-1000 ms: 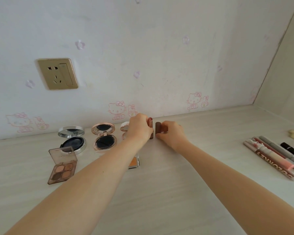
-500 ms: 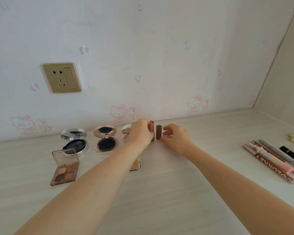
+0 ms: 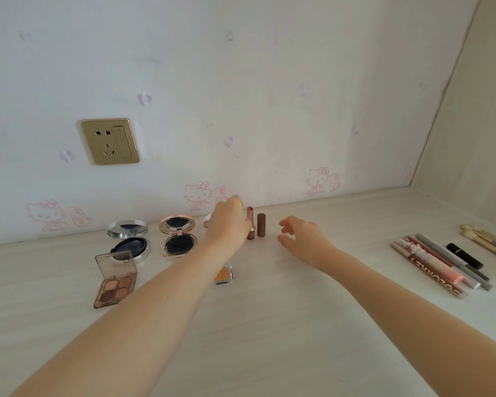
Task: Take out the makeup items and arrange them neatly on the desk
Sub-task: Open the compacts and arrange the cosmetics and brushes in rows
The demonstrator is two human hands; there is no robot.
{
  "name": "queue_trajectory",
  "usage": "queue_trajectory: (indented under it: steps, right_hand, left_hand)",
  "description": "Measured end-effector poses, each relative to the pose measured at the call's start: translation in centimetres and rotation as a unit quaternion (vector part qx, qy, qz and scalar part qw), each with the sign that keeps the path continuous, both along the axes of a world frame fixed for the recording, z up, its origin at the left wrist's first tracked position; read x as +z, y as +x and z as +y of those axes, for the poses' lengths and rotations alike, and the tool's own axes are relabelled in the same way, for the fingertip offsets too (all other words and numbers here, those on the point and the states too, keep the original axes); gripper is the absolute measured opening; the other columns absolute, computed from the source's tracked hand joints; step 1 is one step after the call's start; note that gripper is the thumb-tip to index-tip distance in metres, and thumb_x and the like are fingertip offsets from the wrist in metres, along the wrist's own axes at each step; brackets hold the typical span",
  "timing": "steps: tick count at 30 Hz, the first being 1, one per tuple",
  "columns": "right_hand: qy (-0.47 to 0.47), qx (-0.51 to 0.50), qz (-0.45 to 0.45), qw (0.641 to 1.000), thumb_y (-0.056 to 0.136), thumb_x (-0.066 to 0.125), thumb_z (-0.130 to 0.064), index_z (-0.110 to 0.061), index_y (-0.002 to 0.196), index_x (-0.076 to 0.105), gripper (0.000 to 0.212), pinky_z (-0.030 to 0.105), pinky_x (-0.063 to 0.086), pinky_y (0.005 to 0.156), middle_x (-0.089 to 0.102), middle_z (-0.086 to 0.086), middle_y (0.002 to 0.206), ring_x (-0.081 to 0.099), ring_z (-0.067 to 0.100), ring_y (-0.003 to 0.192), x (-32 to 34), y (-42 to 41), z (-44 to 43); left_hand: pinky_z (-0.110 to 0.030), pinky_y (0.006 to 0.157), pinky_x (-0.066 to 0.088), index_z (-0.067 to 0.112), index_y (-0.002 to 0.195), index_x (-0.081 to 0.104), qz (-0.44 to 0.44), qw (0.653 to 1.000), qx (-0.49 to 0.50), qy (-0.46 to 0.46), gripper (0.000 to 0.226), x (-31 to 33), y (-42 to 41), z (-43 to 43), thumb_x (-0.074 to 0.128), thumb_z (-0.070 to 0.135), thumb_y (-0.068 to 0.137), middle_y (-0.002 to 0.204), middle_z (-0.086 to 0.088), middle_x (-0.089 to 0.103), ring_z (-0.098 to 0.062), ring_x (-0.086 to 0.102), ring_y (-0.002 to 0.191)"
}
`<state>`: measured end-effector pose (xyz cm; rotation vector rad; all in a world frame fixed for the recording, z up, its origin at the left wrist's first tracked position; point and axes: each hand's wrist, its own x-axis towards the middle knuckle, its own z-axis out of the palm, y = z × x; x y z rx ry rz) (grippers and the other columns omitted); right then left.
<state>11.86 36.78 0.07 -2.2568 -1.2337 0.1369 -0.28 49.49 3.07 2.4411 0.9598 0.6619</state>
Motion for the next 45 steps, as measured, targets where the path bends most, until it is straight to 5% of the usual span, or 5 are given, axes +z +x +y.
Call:
queue_trajectory:
  steps: [9, 13, 19, 34, 45]
  right_hand:
    - [-0.038, 0.019, -0.115, 0.992, 0.097, 0.048, -0.029, -0.019, 0.137, 0.045, 0.041, 0.034, 0.042, 0.099, 0.050, -0.001, 0.135, 0.045, 0.019, 0.125, 1.2, -1.2, -7.6]
    - [-0.043, -0.011, -0.120, 0.992, 0.097, 0.048, -0.029, -0.019, 0.134, 0.047, 0.039, 0.034, 0.042, 0.099, 0.052, -0.001, 0.133, 0.046, 0.018, 0.123, 1.1, 0.1, -11.5]
    - [-0.051, -0.062, -0.150, 0.985, 0.096, 0.049, -0.031, -0.021, 0.130, 0.053, 0.035, 0.031, 0.042, 0.099, 0.057, -0.005, 0.127, 0.051, 0.016, 0.119, 1.7, 2.9, -17.8]
    - [-0.025, -0.280, -0.048, 0.958, 0.094, 0.050, -0.019, -0.012, 0.119, 0.062, 0.029, 0.025, 0.040, 0.079, 0.066, 0.004, 0.110, 0.058, 0.024, 0.102, 0.1, 13.6, -28.3]
    - [-0.035, -0.283, -0.041, 0.958, 0.094, 0.051, -0.031, -0.016, 0.098, 0.070, 0.025, 0.036, 0.053, 0.072, 0.067, 0.004, 0.088, 0.059, 0.020, 0.078, -1.3, 15.7, -26.8]
  left_hand:
    - [-0.036, 0.065, 0.050, 0.014, 0.101, 0.058, 0.069, 0.963, -0.058, 0.254, 0.019, 0.2, -2.0, -4.9, 0.044, 0.006, 0.090, 0.096, -0.005, 0.065, -0.025, 0.059, 0.103]
    - [-0.038, 0.058, 0.046, 0.012, 0.086, 0.050, 0.069, 0.960, -0.127, 0.239, 0.011, -0.7, -0.8, -7.9, 0.042, 0.009, 0.092, 0.088, -0.010, 0.060, -0.032, 0.056, 0.104]
    - [-0.040, 0.081, 0.050, 0.011, 0.120, 0.055, 0.074, 0.955, -0.201, 0.206, 0.030, -2.1, 2.8, -12.8, 0.037, 0.018, 0.097, 0.113, -0.009, 0.061, -0.025, 0.047, 0.118]
    - [-0.037, 0.103, 0.036, 0.011, 0.130, 0.052, 0.044, 0.921, -0.348, 0.171, 0.034, -2.9, 17.7, -22.3, 0.036, 0.019, 0.100, 0.135, -0.005, 0.052, -0.021, 0.035, 0.131]
    - [-0.039, 0.109, 0.028, 0.016, 0.146, 0.034, 0.136, 0.937, -0.319, 0.035, 0.046, -4.3, 23.4, -24.6, 0.030, 0.013, 0.100, 0.151, -0.021, 0.027, -0.032, 0.024, 0.142]
